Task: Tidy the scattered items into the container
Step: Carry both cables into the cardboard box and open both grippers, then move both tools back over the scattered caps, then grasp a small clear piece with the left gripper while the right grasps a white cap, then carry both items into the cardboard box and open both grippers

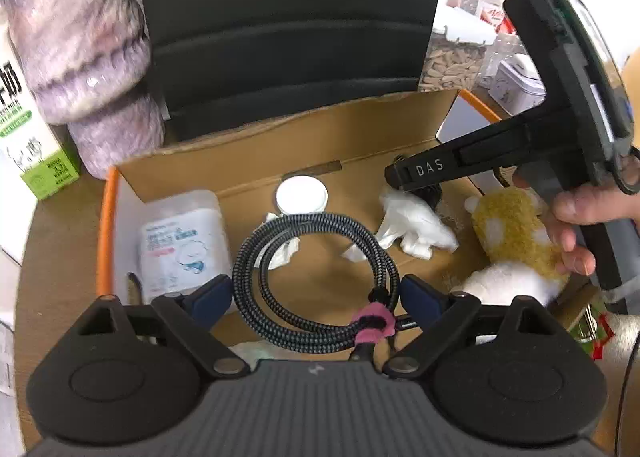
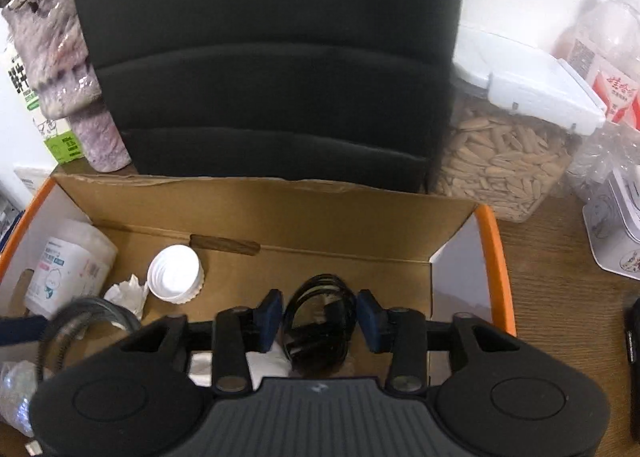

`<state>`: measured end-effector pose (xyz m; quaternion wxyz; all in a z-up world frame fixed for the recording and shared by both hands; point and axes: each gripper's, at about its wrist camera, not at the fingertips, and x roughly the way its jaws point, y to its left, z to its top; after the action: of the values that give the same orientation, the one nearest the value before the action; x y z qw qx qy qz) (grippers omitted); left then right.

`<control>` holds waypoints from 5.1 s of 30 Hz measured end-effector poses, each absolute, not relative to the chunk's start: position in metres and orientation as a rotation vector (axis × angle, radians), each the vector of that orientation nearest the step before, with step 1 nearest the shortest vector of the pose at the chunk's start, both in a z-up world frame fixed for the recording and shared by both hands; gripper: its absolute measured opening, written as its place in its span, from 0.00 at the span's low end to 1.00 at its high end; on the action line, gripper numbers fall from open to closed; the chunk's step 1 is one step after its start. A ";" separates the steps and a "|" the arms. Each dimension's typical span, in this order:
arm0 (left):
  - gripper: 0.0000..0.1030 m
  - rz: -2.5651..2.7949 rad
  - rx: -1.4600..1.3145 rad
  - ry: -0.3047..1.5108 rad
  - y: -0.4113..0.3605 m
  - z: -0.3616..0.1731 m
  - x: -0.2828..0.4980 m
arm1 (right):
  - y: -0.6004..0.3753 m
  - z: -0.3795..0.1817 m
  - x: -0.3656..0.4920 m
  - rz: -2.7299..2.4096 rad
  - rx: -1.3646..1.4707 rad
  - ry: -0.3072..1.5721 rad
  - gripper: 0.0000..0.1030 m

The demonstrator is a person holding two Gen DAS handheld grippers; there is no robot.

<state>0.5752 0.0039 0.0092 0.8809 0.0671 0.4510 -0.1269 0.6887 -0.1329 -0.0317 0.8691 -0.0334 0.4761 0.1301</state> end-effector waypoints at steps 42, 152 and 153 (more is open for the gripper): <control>1.00 -0.026 -0.095 0.724 0.063 0.023 0.190 | -0.232 0.036 0.236 0.367 -0.152 0.593 0.86; 0.05 -0.328 -0.096 0.636 -0.001 0.024 0.143 | -0.240 -0.014 0.154 0.389 0.033 0.460 0.27; 0.05 -0.323 -0.092 0.634 0.000 0.026 0.147 | -0.240 -0.014 0.156 0.390 0.033 0.461 0.27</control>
<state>0.1474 -0.0003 0.0258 0.9365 -0.0449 0.3100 -0.1578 0.1560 -0.2404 -0.0137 0.9546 0.0162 0.2270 0.1921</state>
